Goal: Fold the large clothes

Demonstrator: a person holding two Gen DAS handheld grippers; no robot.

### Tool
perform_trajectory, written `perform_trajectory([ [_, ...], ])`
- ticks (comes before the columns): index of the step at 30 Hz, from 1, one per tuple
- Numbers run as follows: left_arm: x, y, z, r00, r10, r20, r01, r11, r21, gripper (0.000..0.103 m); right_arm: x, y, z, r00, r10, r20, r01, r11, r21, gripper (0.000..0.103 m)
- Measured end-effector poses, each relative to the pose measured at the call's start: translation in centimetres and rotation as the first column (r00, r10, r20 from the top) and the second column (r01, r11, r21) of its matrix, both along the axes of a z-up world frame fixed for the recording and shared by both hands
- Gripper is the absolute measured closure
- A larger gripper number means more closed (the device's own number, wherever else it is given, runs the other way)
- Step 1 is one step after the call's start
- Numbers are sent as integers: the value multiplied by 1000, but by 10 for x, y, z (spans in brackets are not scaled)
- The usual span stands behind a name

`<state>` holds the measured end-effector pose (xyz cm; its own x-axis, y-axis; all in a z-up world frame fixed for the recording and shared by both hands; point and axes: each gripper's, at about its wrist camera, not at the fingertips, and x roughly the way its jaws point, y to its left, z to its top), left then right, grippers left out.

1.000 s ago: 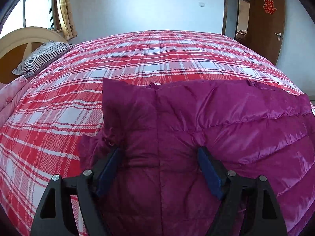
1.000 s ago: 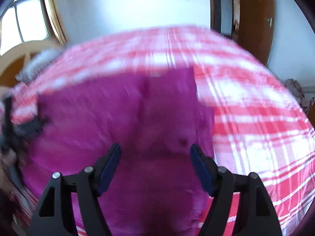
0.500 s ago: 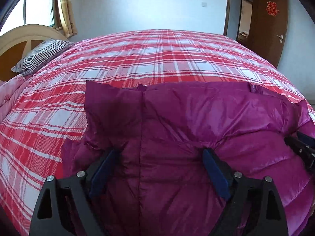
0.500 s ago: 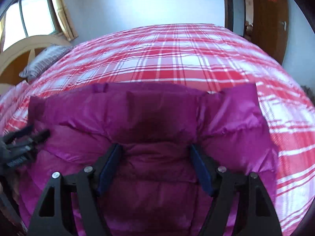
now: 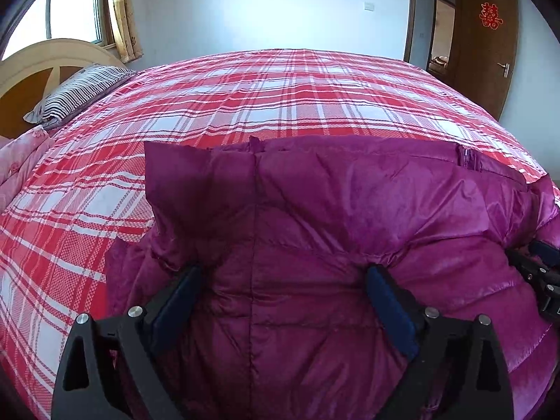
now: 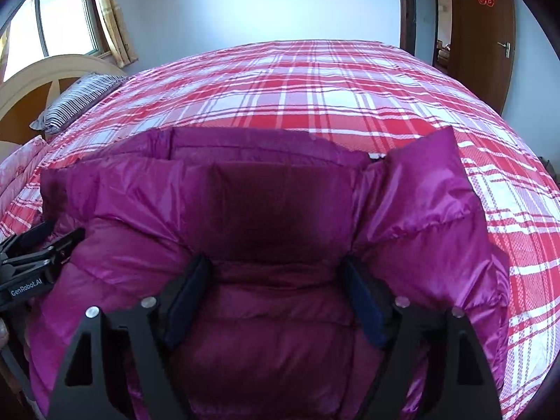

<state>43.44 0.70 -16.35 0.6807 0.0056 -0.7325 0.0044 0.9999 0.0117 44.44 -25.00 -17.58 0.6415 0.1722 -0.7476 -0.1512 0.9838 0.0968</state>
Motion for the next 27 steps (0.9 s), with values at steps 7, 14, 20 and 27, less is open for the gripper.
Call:
perform_trajectory([
  [7,0,1,-1,1000,4,3,-4,1000,-2,6,0,2,-1,1000,-2,-1,2,1000,-23,21],
  [14,-1,1,-1,1000,6,4,-6,1000,6,6,1,5,-3,1000,-3,-6,3,999,-45,20],
  [20,-1,1,-1,1000,7,3,-7,1000,9,6,2,9,-4,1000,-4,-9,4,998,-67,20],
  [27,-1,-2,-1,1000,13,1,-13,999,30,5,2,10,-5,1000,-6,-8,6,997,-78,20],
])
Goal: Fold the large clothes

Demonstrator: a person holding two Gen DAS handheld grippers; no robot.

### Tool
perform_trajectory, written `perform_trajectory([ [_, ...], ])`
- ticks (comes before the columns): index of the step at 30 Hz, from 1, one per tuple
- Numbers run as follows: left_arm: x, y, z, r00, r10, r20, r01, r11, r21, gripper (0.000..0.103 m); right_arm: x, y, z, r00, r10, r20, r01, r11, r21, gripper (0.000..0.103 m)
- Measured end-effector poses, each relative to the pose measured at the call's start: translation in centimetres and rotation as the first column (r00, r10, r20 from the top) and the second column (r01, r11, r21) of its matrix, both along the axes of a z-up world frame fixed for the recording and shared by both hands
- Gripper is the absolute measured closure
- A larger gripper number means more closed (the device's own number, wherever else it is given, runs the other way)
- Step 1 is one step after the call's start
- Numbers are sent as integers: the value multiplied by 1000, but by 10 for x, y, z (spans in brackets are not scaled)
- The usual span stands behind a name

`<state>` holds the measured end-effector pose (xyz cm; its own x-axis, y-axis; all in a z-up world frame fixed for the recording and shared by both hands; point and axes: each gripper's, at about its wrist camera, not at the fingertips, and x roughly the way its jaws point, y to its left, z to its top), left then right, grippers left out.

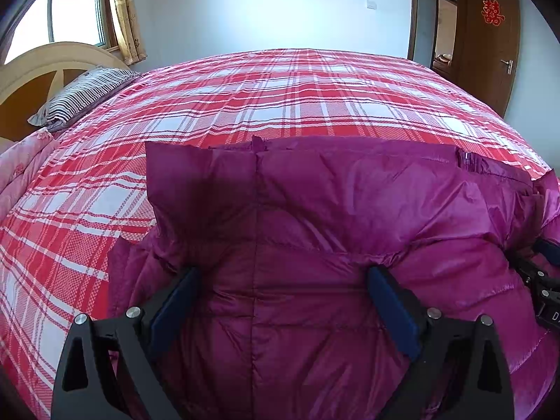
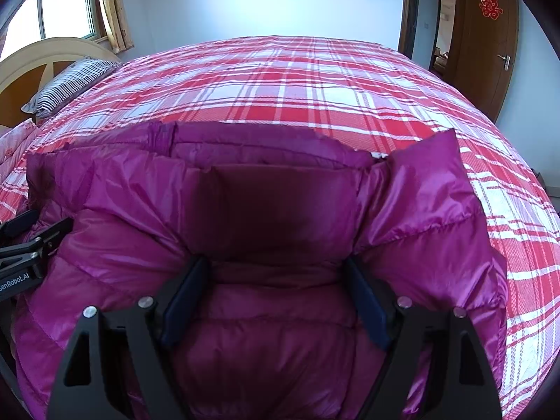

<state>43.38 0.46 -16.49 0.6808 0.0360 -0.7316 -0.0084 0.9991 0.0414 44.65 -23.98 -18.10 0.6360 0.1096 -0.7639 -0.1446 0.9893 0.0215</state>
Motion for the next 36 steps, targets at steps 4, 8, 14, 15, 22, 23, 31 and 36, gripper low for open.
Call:
perform_trajectory([
  [4,-4,-5,9,1000,19,-6,-19,998,56,5,0,0,0,1000,0,-2,0,1000,-3,20],
  [8,-23,-16,39,999,-15,47,13,999,39,5,0,0,0,1000,0,1,0,1000,-4,20],
  [14,-31,-53,44,994,-105,29,104,993,49,5,1,-1,-1,1000,-1,4,1,1000,3,20],
  [15,-28,-59,31,996,-93,2,92,990,111,5,1,-1,-1,1000,-1,4,1,1000,5,20],
  [22,-25,-51,5,999,-47,22,45,997,67,3,-1,-2,0,1000,-2,7,2,1000,11,20],
  [23,-23,-51,3,999,-42,17,41,997,70,2,-1,-2,0,1000,-2,7,2,1000,10,20],
  [31,-19,-55,-3,1000,-29,7,28,996,90,1,-17,-31,37,990,-41,132,15,982,190,21],
  [36,-19,-54,-3,1000,-27,10,26,996,85,1,15,-41,26,993,-103,57,96,989,115,32],
])
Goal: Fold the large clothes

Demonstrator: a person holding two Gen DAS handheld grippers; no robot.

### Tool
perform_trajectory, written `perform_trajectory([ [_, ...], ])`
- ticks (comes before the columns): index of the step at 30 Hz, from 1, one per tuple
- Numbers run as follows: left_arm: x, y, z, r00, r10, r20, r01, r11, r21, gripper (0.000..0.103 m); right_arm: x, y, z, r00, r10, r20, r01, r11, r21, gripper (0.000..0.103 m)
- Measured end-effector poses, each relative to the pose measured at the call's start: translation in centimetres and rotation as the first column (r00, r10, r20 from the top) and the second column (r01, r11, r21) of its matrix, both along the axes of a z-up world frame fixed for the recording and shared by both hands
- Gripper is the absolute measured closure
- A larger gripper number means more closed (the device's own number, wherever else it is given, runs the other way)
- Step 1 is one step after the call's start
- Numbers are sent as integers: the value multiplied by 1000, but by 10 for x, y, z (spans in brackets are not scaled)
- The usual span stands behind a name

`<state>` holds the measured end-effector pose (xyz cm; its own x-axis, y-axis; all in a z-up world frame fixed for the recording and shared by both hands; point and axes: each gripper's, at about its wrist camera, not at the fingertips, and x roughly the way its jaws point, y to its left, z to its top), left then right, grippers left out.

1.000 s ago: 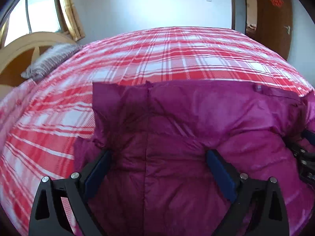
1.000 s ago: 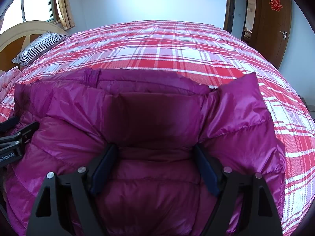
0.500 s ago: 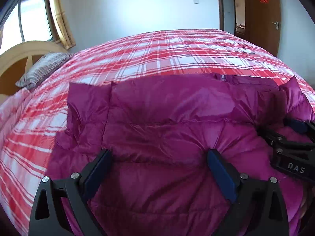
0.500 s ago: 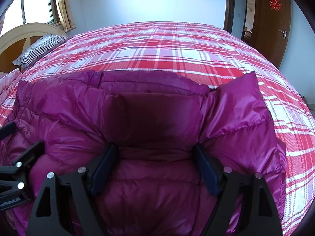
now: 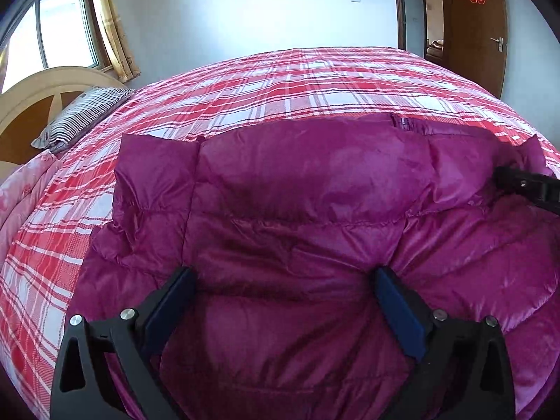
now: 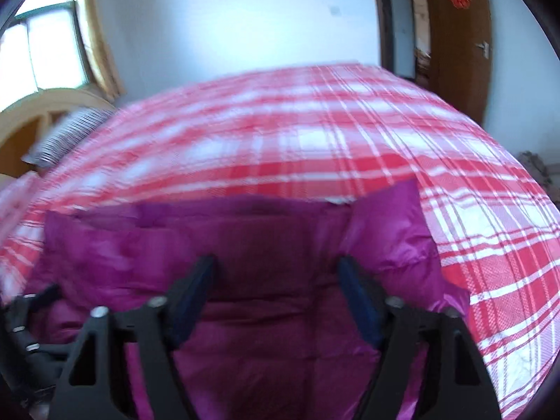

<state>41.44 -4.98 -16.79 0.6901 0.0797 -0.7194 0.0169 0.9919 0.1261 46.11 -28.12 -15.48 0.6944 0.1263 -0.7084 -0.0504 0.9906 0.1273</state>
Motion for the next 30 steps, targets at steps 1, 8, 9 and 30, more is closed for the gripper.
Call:
perform_trajectory([
  [1,0,0,0,1000,0,-1,0,1000,-5,1,4,-3,-4,1000,-5,-20,6,1000,13,32],
  [8,0,6,0,1000,-2,-14,1,999,-45,1,17,0,-18,998,-29,-62,28,1000,-11,25],
  [9,0,6,0,1000,-2,-14,1,999,-44,1,16,0,-18,997,-29,-67,28,999,-15,24],
  [30,-1,5,-1,1000,0,-6,0,999,-41,1,-68,46,-15,993,113,34,-111,993,-43,18],
])
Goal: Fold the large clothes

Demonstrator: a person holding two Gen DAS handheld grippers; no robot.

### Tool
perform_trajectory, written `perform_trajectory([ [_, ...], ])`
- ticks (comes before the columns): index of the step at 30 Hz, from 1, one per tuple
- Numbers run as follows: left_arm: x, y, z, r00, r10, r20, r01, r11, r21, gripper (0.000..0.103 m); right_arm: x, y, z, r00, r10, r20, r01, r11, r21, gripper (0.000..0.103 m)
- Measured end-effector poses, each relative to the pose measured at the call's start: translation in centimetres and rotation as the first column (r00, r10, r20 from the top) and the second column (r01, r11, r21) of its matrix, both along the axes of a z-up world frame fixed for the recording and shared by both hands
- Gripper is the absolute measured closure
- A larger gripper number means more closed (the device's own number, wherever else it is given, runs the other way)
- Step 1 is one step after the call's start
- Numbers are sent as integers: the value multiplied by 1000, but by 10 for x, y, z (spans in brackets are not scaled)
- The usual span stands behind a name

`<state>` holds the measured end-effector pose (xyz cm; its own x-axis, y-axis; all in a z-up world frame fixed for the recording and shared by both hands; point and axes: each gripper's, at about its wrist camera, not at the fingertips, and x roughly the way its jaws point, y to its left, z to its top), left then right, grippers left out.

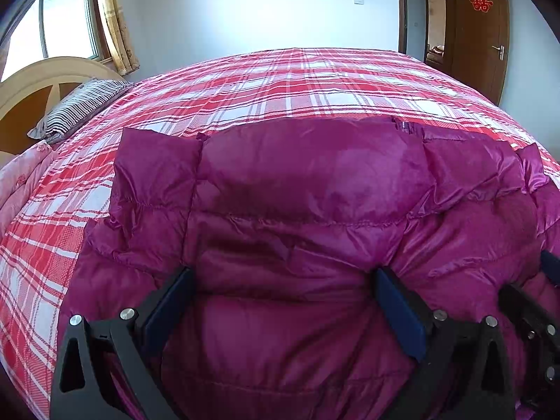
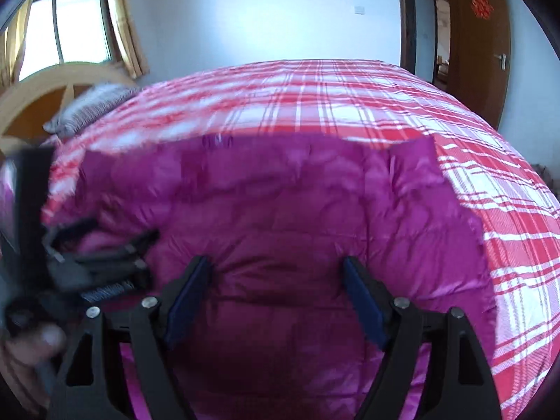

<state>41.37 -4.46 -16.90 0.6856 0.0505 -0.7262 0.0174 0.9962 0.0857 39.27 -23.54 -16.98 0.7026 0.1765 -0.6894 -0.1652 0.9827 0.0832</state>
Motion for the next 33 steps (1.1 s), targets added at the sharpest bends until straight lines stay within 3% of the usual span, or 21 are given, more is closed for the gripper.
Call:
perform_trajectory([
  [9,-21,21,17,999,38,16,-38,998,-40,1,12,-2,-13,999,-5,-40,5,1000,3,13],
  [12,-50,46,31,994,53,93,-48,997,-56,1,13,-4,-13,999,-5,-37,5,1000,6,13],
  [16,-53,74,12,996,73,47,-72,997,-13,1,-2,-6,-1,1000,-8,1,8,1000,11,19],
  [18,-59,88,14,995,87,55,-83,993,-80,1,-24,-2,15,997,-10,78,6,999,52,19],
  [20,-64,99,19,992,110,65,-103,989,-109,1,-40,10,21,994,53,93,-61,994,86,17],
  [23,-80,129,23,985,155,72,-141,975,-171,1,-49,33,-2,994,102,32,-101,995,-24,17],
  [25,-86,150,17,988,154,16,-146,961,-237,1,-50,32,-11,995,99,30,-98,995,-31,17],
  [27,-88,166,8,993,110,-37,-116,929,-351,1,-43,32,-12,995,95,0,-95,995,-28,15],
  [29,-91,179,0,994,75,-74,-101,881,-461,1,-40,35,-15,995,97,-16,-98,995,-38,13],
  [33,-89,185,-1,996,67,-53,-85,850,-520,1,-44,38,-15,996,88,1,-88,995,-43,14],
])
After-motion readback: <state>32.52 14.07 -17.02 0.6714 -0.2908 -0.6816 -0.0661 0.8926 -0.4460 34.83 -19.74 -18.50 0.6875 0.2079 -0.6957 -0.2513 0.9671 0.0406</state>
